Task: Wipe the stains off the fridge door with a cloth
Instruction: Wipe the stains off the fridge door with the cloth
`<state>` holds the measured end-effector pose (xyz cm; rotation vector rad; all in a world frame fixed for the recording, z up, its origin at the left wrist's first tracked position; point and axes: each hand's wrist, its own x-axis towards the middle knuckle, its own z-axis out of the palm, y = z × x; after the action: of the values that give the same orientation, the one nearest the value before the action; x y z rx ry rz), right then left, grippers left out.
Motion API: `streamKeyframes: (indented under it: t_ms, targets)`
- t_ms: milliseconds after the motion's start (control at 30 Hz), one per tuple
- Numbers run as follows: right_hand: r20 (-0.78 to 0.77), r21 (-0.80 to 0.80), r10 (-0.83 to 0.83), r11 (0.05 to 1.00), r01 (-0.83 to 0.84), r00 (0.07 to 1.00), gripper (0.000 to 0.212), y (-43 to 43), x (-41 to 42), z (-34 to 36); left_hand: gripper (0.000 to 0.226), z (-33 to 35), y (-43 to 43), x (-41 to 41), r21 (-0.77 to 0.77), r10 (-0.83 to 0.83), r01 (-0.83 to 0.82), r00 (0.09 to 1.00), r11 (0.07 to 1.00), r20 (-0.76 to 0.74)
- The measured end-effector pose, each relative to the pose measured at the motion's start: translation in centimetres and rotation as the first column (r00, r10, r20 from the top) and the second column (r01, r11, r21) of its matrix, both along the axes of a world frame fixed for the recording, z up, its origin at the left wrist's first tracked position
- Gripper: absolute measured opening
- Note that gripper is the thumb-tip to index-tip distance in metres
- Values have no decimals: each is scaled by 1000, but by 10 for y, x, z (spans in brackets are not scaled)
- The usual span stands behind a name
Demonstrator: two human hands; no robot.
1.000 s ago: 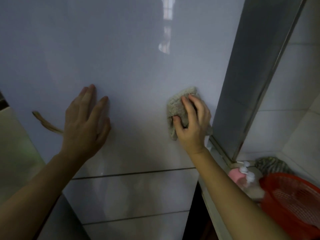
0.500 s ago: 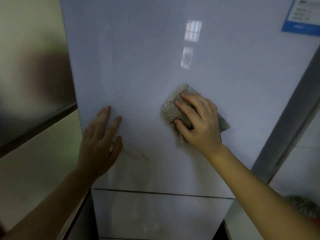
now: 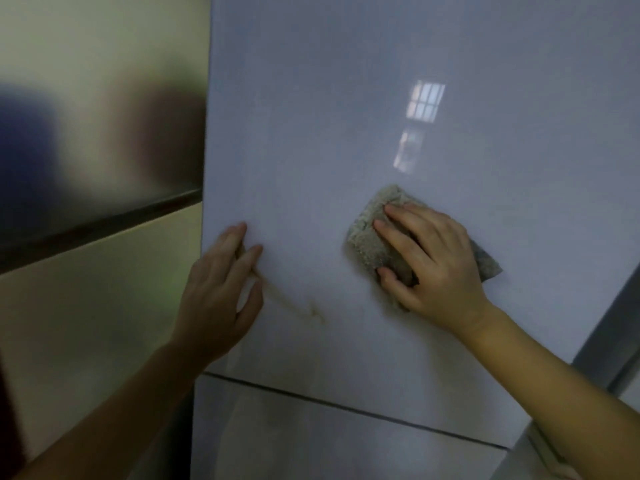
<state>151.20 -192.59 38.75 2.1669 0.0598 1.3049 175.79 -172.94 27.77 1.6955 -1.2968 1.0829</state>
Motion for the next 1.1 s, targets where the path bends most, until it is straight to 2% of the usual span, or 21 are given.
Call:
streamKeyframes:
  t_ms: [200,400,500,633,700,800,900,1000,1100]
  targets:
    - [38,-50,13,999,-12,999,52,-4,4,-8,53,-30,-6,14,-108,27,-24,999,994,28]
    - [66,-72,33,997,-29,997,51,2,20,-20,54,-80,-7,22,-132,56,-55,998,990,2]
    - [-23,-92,58,994,-60,998,52,18,47,-34,52,-93,-6,26,-121,57,-49,997,991,58]
    - [-237,-280,53,952,-121,970,47,33,85,-57,51,-100,-3,35,-122,47,-31,991,992,124]
    - [-226,-285,58,951,-123,972,46,36,95,-48,50,-103,-2,38,-119,39,-23,990,993,132]
    - [-110,-197,82,975,-103,991,50,49,114,-20,52,-106,-2,41,-114,41,-24,988,993,148]
    - [-62,-164,65,984,-74,996,52,67,138,-1,52,-109,-4,43,-111,36,-17,984,994,172]
    - [-118,-177,43,982,-64,992,55,76,151,-10,54,-114,-5,45,-116,48,-28,984,993,173]
    - [-244,-257,-5,965,-59,970,57,70,142,-41,54,-120,-3,48,-101,69,-50,979,994,193]
